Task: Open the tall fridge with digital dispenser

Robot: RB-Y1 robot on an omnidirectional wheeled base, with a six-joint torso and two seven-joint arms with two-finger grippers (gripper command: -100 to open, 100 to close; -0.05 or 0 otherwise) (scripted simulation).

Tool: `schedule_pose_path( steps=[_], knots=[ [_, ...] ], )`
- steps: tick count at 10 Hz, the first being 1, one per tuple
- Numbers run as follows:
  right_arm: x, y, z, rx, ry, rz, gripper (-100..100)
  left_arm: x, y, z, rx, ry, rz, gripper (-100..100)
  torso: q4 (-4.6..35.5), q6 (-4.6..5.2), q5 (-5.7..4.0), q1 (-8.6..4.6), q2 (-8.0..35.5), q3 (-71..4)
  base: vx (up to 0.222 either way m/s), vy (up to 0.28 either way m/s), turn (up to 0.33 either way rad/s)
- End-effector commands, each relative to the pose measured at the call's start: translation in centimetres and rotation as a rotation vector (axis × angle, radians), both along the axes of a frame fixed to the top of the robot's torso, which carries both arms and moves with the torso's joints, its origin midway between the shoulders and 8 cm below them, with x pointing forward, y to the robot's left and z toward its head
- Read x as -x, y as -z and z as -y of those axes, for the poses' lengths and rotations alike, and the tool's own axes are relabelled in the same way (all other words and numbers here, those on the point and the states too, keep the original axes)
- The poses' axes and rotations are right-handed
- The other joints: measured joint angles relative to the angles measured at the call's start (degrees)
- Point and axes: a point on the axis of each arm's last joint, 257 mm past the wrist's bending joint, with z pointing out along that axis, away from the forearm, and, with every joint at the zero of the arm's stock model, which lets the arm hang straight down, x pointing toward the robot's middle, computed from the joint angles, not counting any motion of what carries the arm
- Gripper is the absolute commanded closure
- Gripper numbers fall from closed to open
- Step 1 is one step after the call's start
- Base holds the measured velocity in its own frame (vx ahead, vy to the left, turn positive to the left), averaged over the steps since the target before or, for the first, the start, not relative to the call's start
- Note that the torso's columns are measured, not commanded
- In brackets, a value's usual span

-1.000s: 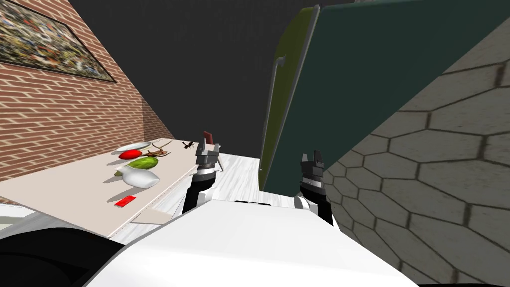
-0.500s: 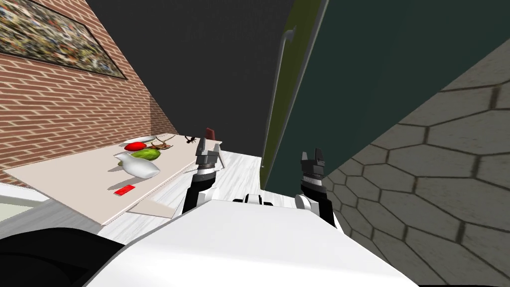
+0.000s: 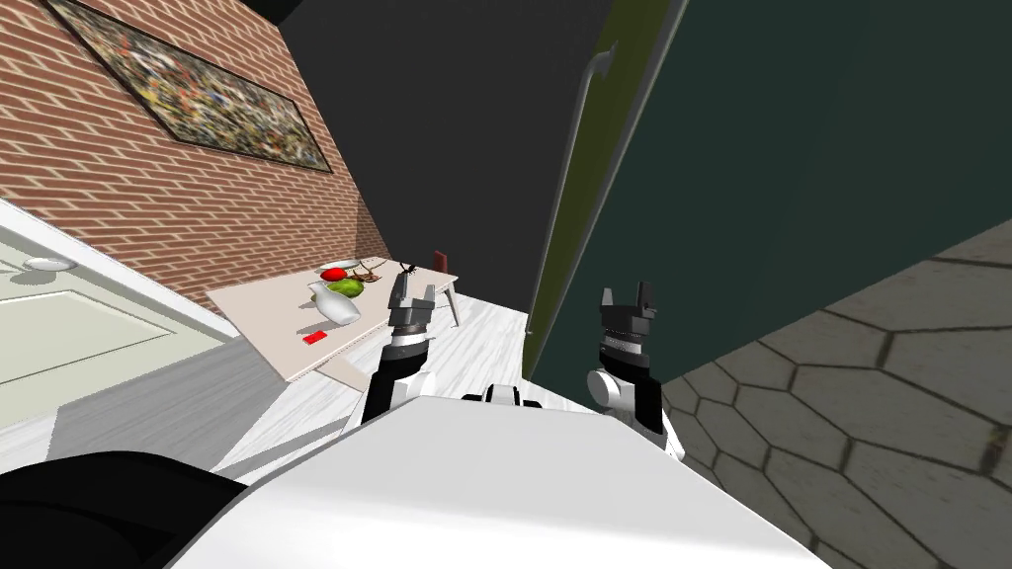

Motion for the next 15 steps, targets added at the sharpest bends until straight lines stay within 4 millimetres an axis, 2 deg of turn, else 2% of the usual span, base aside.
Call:
schedule_pose_path(
  steps=[1, 3, 7, 8, 9, 10, 11, 12, 13, 14, 15],
  knots=[
    [0.0, -1.6, 0.7, -0.059, -0.052, 0.069, -100, 0.0, 0.0, 0.0, 0.000, 0.000, 0.000, 0, -0.01, 0.07, 0.02, 0.09, -0.01, -0.01, -0.015, -0.053, 0.245],
    [-0.1, -2.7, 1.3, -0.097, -0.084, 0.115, -100, 0.0, 0.0, 0.0, 0.000, 0.000, 0.000, 0, 0.01, -0.02, 0.03, 0.07, 0.04, 0.02, -0.026, -0.065, 0.279],
    [-0.1, -6.3, 3.2, -0.220, -0.183, 0.264, -100, 0.0, 0.0, 0.0, 0.000, 0.000, 0.000, 0, 0.01, 0.03, 0.00, 0.01, 0.02, 0.01, -0.029, -0.081, 0.318],
    [-0.1, -6.4, 3.4, -0.231, -0.189, 0.268, -100, 0.0, 0.0, 0.0, 0.000, 0.000, 0.000, 0, 0.01, -0.02, 0.03, 0.08, 0.03, 0.01, -0.030, -0.063, 0.178],
    [-0.1, -7.6, 4.1, -0.272, -0.222, 0.322, -100, 0.0, 0.0, 0.0, 0.000, 0.000, 0.000, 0, 0.00, 0.04, 0.03, 0.11, 0.01, 0.01, -0.029, -0.054, 0.285],
    [-0.1, -7.6, 4.2, -0.281, -0.225, 0.325, -100, 0.0, 0.0, 0.0, 0.000, 0.000, 0.000, 0, 0.00, -0.03, 0.03, 0.10, -0.01, -0.01, -0.027, -0.052, 0.228],
    [0.0, -8.8, 5.1, -0.324, -0.260, 0.382, -100, 0.0, 0.0, 0.0, 0.000, 0.000, 0.000, 0, 0.00, 0.02, 0.02, 0.08, 0.00, 0.00, -0.042, -0.062, 0.340],
    [0.0, -8.8, 5.2, -0.331, -0.263, 0.383, -100, 0.0, 0.0, 0.0, 0.000, 0.000, 0.000, 0, 0.11, -0.13, 0.14, -0.04, -0.11, -0.20, -0.043, -0.063, 0.188],
    [0.2, -9.8, 6.2, -0.376, -0.295, 0.437, -100, 0.0, 0.0, 0.0, 0.000, 0.000, 0.000, 0, -0.01, -0.02, 0.06, -0.03, -0.23, -0.22, -0.072, -0.071, 0.330],
    [0.2, -10.0, 6.2, -0.383, -0.301, 0.443, -100, 0.0, 0.0, 0.0, 0.000, 0.000, 0.000, 0, 0.08, -0.18, 0.16, -0.08, -0.26, -0.34, -0.055, -0.058, 0.162],
    [0.3, -10.7, 7.3, -0.427, -0.330, 0.494, -100, 0.0, 0.0, 0.0, 0.000, 0.000, 0.000, 0, -0.03, -0.05, 0.10, -0.01, -0.41, -0.36, -0.039, -0.060, 0.301]
  ],
)
